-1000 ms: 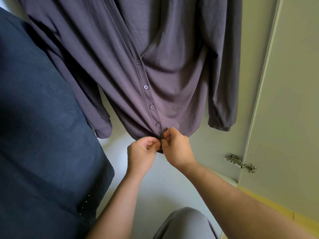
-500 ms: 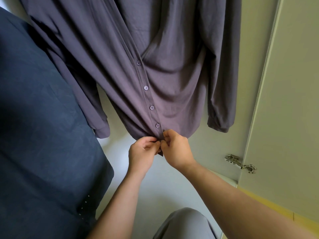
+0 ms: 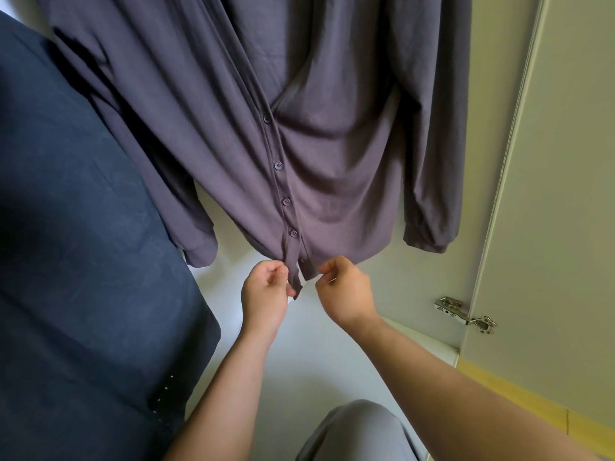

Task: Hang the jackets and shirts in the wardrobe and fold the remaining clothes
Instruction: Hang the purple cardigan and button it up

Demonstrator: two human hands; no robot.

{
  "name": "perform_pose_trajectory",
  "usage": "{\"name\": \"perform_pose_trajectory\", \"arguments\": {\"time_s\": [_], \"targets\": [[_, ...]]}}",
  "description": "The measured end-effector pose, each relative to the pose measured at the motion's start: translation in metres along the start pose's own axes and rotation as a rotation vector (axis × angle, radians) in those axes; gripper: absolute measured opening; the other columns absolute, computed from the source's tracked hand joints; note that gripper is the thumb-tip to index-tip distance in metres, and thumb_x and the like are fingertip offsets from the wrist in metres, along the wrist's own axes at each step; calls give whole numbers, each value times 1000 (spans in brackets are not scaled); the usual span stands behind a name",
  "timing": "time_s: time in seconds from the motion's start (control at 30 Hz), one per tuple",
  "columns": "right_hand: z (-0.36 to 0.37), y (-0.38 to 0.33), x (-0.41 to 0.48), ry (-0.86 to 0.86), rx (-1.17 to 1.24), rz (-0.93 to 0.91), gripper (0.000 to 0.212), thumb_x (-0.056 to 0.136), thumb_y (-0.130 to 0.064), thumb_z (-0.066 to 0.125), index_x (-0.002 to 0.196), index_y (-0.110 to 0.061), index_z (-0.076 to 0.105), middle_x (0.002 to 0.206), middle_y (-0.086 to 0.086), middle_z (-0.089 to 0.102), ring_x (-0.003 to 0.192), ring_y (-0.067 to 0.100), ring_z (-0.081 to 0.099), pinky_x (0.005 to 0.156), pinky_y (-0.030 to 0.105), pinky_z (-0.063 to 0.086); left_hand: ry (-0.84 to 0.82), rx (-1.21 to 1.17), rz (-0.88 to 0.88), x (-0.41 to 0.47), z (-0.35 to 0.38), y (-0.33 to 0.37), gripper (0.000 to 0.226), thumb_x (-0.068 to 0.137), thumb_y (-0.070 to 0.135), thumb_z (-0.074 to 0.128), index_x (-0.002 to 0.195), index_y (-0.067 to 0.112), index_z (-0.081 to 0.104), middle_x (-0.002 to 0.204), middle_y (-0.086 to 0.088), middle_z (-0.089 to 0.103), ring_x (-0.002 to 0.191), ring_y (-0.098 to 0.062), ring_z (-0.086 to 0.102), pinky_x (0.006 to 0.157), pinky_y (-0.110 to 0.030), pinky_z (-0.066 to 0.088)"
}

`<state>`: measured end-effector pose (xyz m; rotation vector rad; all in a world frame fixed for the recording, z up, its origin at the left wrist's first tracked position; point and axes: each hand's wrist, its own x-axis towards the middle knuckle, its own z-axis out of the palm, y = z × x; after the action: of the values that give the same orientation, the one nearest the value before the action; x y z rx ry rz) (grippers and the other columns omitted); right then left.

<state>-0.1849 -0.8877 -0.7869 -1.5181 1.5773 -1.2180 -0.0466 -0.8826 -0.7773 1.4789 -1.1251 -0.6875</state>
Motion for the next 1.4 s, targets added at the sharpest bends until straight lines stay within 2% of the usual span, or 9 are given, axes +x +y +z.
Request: {"name": "perform_pose_trajectory", "arguments": {"time_s": [0.1, 0.17, 0.27, 0.4, 0.67, 0.8, 0.97, 1.13, 1.4], "targets": [[4, -2, 0, -24, -34, -48, 22, 85, -3, 52, 98, -18, 63, 92, -3, 65, 82, 16, 57, 65, 17, 38, -25, -18, 11, -1, 1, 2, 12, 98, 10, 58, 97, 22, 61, 78, 0, 76, 71, -15, 73, 71, -28, 57], [6, -3, 0, -29, -38, -65, 22, 85, -3, 54, 97, -18, 63, 95, -1, 65, 83, 16, 57, 69, 19, 37, -23, 48, 21, -1, 1, 1, 22, 86, 12, 71, 98, 27, 60, 86, 7, 76, 78, -13, 73, 77, -31, 58], [9, -3, 0, -24, -40, -84, 18, 86, -3, 53, 95, -17, 63, 95, -1, 65, 83, 16, 56, 69, 19, 36, 0, 206, 86, -3, 0, 1, 32, 75, 22, 83, 93, 30, 58, 82, 18, 72, 73, -2, 68, 65, -16, 50], [12, 0, 0, -15, -40, -103, 16, 89, -8, 57, 99, -21, 58, 101, -2, 60, 83, 14, 54, 69, 18, 34, 62, 313, 180, -3, -2, -1, 7, 94, 26, 66, 89, 25, 60, 79, 9, 71, 76, -8, 67, 68, -27, 49], [25, -5, 4, 16, 16, -100, 23, 90, -27, 67, 108, -24, 54, 106, -3, 54, 81, 3, 47, 73, 23, 38, 21, 421, 268, -2, -8, -2, 19, 104, 21, 48, 95, 16, 64, 84, 0, 66, 83, -26, 61, 73, -39, 48], [26, -9, 13, 52, 23, -62, 12, 92, -25, 65, 100, -21, 58, 100, 0, 62, 86, 19, 57, 76, 33, 48, -32, 388, 223, -2, -10, -5, 18, 101, 20, 54, 89, 26, 66, 78, 8, 71, 79, -12, 67, 71, -31, 51], [27, -9, 19, 32, -24, -34, 11, 90, -26, 66, 98, -21, 61, 100, 1, 66, 87, 21, 62, 79, 36, 53, -13, 246, 126, -1, -11, -6, 16, 90, 17, 70, 84, 31, 66, 77, 18, 73, 71, -4, 69, 72, -35, 57], [35, -10, 19, 32, -44, -24, 15, 88, -34, 67, 96, -25, 57, 102, -1, 65, 88, 20, 61, 76, 35, 53, 7, 136, 63, 0, -14, -7, 7, 89, 20, 71, 86, 26, 69, 77, 10, 77, 73, -13, 75, 82, -43, 61], [47, -17, 27, 64, -195, 62, 32, 86, -62, 61, 90, -30, 54, 97, -10, 61, 79, 17, 53, 66, 31, 40, -48, 188, 77, 2, -24, -8, 19, 97, 19, 57, 85, 27, 68, 76, 6, 76, 74, -12, 75, 88, -46, 58]]}}
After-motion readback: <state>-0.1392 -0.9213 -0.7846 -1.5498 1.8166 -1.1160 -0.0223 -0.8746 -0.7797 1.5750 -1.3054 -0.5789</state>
